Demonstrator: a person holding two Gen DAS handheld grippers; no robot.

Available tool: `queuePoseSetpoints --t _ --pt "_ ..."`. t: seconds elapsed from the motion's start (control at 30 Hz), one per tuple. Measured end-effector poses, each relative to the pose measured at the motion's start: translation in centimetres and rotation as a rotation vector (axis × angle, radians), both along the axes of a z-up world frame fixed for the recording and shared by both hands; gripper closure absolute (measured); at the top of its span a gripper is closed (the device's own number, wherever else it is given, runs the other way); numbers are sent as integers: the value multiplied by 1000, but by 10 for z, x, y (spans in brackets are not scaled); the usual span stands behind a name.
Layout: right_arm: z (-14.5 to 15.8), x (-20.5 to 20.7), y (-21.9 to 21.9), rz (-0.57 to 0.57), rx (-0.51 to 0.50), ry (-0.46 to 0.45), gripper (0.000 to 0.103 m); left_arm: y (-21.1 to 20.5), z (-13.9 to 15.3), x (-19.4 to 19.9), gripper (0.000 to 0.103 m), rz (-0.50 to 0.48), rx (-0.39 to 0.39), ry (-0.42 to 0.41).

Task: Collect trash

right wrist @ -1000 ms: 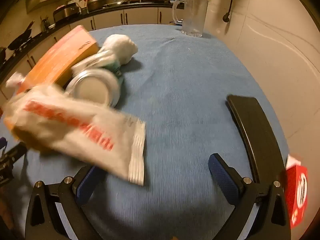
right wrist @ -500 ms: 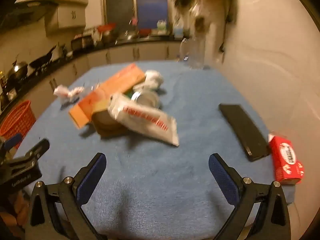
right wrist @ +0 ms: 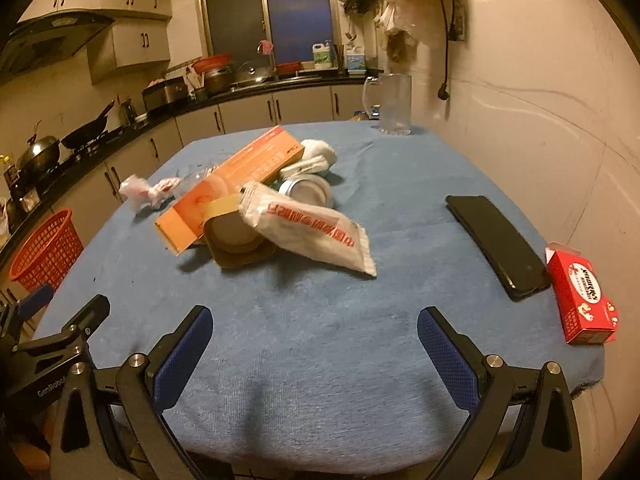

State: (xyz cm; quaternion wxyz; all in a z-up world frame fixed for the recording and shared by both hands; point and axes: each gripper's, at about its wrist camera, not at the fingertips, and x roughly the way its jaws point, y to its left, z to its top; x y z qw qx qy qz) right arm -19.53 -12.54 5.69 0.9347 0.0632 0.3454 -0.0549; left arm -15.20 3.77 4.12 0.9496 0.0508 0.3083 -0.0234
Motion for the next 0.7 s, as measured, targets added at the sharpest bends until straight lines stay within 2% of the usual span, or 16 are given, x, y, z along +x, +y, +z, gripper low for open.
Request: queuePoseSetpoints --t 0.7 --pt "-9 5 5 9 0 36 0 4 -7 1 0 -4 -3 24"
